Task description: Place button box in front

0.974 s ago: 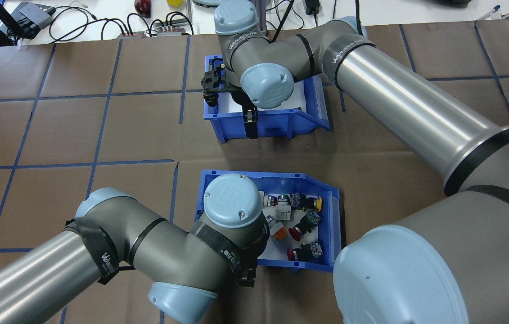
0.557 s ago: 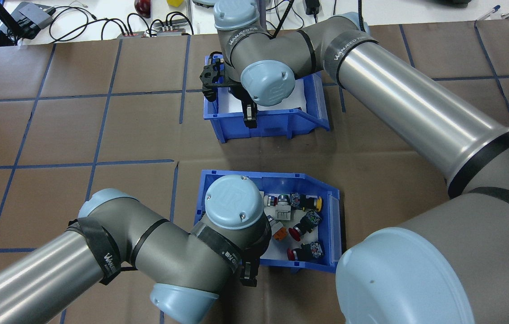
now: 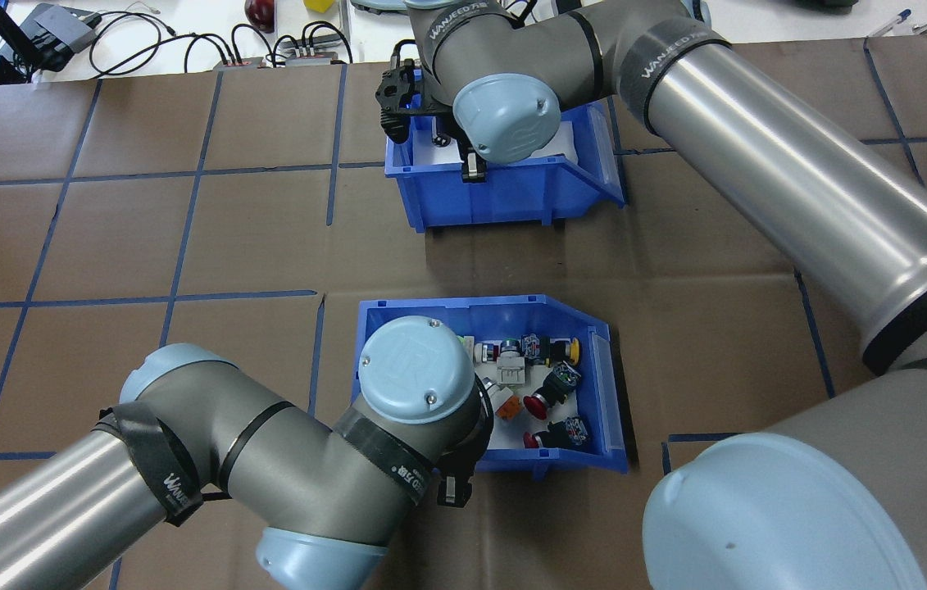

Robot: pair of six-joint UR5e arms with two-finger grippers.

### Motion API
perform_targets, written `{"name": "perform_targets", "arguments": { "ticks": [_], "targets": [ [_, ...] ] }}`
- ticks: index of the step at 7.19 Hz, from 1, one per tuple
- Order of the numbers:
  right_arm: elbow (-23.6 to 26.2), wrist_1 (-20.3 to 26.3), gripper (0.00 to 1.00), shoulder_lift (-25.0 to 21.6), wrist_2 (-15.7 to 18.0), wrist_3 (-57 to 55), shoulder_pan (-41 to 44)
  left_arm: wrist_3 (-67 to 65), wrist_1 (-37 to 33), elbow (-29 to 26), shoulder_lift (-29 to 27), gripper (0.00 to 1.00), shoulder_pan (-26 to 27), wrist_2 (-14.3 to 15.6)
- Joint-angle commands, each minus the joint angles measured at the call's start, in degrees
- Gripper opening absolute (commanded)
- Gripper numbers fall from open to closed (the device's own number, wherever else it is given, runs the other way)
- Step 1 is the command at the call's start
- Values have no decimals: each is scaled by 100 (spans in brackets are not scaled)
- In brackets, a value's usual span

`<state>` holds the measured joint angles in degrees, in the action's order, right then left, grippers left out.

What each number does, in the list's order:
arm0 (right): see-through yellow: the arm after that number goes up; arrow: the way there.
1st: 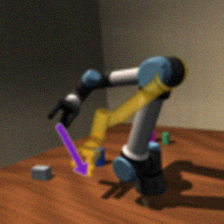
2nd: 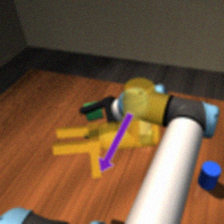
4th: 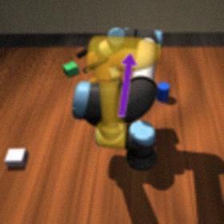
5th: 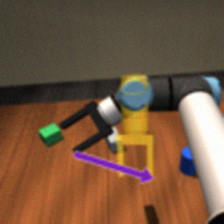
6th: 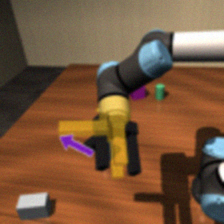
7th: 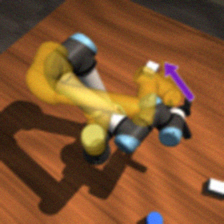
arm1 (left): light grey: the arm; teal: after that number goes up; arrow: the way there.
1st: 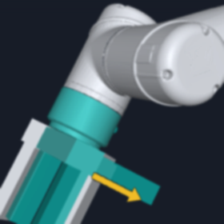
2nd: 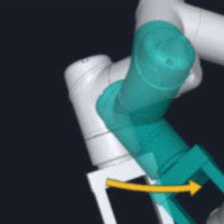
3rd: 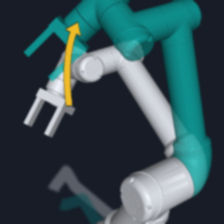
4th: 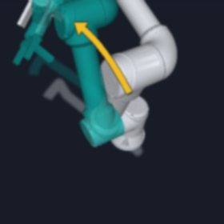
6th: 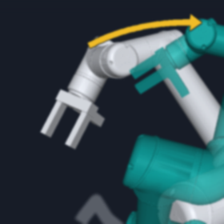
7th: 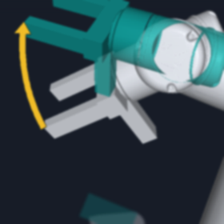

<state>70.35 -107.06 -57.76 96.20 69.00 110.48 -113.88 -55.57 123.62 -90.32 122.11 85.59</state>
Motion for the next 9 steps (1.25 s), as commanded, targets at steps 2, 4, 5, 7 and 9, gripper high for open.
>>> {"name": "perform_targets", "arguments": {
  "ticks": [2, 4, 5, 7, 9],
  "targets": [
    [101, 141, 2, -436, 214, 864, -954, 751, 3, -328, 33, 0, -292, 307],
    [522, 133, 2, -901, 188, 1884, -1815, 1320, 3, -566, -30, 0, -914, 335],
    [724, 116, 2, -1130, 153, 2324, -2219, 1638, 11, -654, -91, 0, -1213, 353],
    [1198, 107, 2, -1578, 118, 2949, -2827, 1896, 20, -1283, -641, 0, -1576, 353],
    [1857, 10, 2, -2026, 13, 3381, -3320, 1852, 3, -2337, -1686, 0, -1577, 432]
  ]
}}
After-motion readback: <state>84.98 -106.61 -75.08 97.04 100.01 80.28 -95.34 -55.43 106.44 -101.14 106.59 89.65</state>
